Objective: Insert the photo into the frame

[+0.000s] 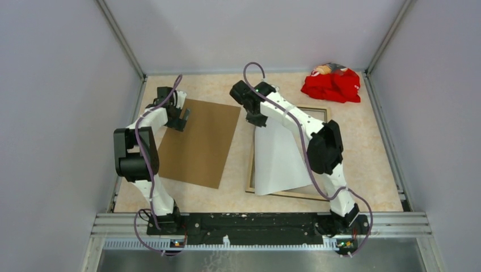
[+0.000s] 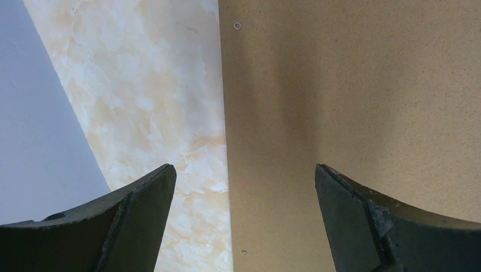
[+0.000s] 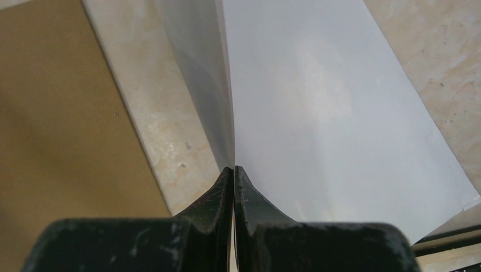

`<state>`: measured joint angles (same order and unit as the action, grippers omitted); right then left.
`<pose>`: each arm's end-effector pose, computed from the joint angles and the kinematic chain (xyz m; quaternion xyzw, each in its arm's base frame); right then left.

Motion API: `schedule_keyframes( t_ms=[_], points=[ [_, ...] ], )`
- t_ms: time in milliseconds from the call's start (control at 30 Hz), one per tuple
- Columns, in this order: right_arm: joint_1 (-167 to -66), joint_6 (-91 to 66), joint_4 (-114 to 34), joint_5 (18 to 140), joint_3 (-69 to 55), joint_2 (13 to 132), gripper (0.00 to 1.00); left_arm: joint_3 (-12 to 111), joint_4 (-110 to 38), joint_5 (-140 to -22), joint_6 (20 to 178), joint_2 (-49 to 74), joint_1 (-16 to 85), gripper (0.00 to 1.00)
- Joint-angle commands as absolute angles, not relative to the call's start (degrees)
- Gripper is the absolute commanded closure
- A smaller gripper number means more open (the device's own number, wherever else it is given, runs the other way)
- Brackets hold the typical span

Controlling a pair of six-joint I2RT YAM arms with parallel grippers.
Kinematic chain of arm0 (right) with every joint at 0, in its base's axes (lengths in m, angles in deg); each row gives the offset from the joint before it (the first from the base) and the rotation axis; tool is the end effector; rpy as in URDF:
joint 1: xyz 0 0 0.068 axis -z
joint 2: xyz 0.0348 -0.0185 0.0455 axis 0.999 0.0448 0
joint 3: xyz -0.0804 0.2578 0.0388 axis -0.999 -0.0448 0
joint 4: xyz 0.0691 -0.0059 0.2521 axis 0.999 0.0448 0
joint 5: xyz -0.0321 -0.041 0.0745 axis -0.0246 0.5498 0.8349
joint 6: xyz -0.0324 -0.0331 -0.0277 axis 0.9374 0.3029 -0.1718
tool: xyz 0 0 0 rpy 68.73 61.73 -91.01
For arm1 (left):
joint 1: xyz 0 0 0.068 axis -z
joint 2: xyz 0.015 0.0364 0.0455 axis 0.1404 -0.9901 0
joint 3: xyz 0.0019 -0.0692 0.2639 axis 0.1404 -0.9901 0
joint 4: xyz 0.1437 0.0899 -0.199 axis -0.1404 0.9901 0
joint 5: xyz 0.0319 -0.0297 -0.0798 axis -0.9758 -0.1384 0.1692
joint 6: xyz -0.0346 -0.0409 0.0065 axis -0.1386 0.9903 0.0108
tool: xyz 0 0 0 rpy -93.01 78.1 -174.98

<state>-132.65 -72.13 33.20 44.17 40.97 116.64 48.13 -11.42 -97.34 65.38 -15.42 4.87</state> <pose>0.3249 0.3040 0.2810 0.2091 0.9408 -0.0309 0.2651 0.3813 0.0263 0.1960 0.1393 0.9430 0.1302 0.2728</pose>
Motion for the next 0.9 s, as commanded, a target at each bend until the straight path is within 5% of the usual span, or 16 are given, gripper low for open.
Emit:
schedule_keyframes(
  t_ms=[0, 533, 867],
  points=[
    [-132.13, -78.38, 33.43, 38.62, 37.23, 109.35, 1.0, 47.43, -13.33, -97.81, 65.17, -12.96, 5.16, 0.01],
    [-128.82, -80.08, 24.57, 37.17, 10.48, 78.52, 1.0, 47.84, -12.79, -97.5, 65.18, -12.27, 5.4, 0.01],
    [-126.55, -78.29, 28.8, 31.46, 14.27, 84.4, 1.0, 48.27, -12.33, -98.14, 65.12, -11.84, 5.87, 0.01]
  ],
)
